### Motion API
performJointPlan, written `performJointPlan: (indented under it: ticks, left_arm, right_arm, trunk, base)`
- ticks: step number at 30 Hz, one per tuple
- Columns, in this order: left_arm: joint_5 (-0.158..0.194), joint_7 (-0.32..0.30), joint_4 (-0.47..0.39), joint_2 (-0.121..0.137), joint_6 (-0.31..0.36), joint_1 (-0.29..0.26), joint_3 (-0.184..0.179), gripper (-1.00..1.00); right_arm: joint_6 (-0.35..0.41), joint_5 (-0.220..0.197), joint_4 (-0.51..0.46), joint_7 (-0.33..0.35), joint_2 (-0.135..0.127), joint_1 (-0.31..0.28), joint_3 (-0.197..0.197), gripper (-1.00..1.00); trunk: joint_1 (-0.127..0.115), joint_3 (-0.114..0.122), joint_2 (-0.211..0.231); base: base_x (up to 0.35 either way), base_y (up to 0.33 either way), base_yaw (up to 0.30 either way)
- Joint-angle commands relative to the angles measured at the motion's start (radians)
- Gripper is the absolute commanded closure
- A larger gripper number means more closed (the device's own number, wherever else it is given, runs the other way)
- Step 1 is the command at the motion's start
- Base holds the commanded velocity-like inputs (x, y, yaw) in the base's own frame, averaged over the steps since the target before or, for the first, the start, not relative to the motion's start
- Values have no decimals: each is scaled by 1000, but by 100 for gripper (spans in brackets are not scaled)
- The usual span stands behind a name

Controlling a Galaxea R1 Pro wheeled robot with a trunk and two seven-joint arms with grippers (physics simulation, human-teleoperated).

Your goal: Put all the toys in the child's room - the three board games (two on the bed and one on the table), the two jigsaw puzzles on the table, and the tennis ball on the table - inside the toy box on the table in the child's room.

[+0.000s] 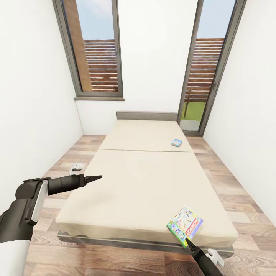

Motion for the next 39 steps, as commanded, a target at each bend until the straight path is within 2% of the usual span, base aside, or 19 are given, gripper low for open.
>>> performJointPlan:
  ticks: [1, 6, 12, 15, 19, 22, 33, 39]
  left_arm:
    - [4, 0, 0, 0, 7, -1, 0, -100]
    - [4, 0, 0, 0, 6, -1, 0, -100]
    - [3, 0, 0, 0, 5, -1, 0, -100]
    - [3, 0, 0, 0, 5, -1, 0, -100]
    - [3, 0, 0, 0, 5, -1, 0, -100]
    - [3, 0, 0, 0, 5, -1, 0, -100]
    - [4, 0, 0, 0, 5, -1, -1, -100]
    - [5, -2, 0, 0, 5, -1, 1, -100]
  right_arm:
    - [11, -8, -1, 6, 1, -1, -6, -100]
    - [16, -29, 0, 15, 1, -1, -24, -100]
    - [31, -87, 23, 22, 2, -1, -60, -100]
    - [52, -122, 50, 25, 1, -1, -73, -100]
    - [94, -204, 73, 28, 1, -1, -105, -100]
    - [106, -236, 78, 31, 1, -1, -115, -100]
    - [116, -259, 81, 31, 3, -1, -120, -100]
    - [121, -260, 81, 51, 8, -1, -117, -100]
  trunk:
    - [4, -4, -8]
    - [23, -20, -43]
    - [46, -39, -85]
    - [58, -48, -106]
    - [73, -61, -134]
    - [84, -70, -155]
    - [127, -104, -232]
    - [127, -104, -232]
  base:
    - [0, 0, 0]
    - [0, 0, 0]
    - [0, 0, 0]
    - [0, 0, 0]
    - [0, 0, 0]
    - [0, 0, 0]
    - [0, 0, 0]
    - [0, 0, 0]
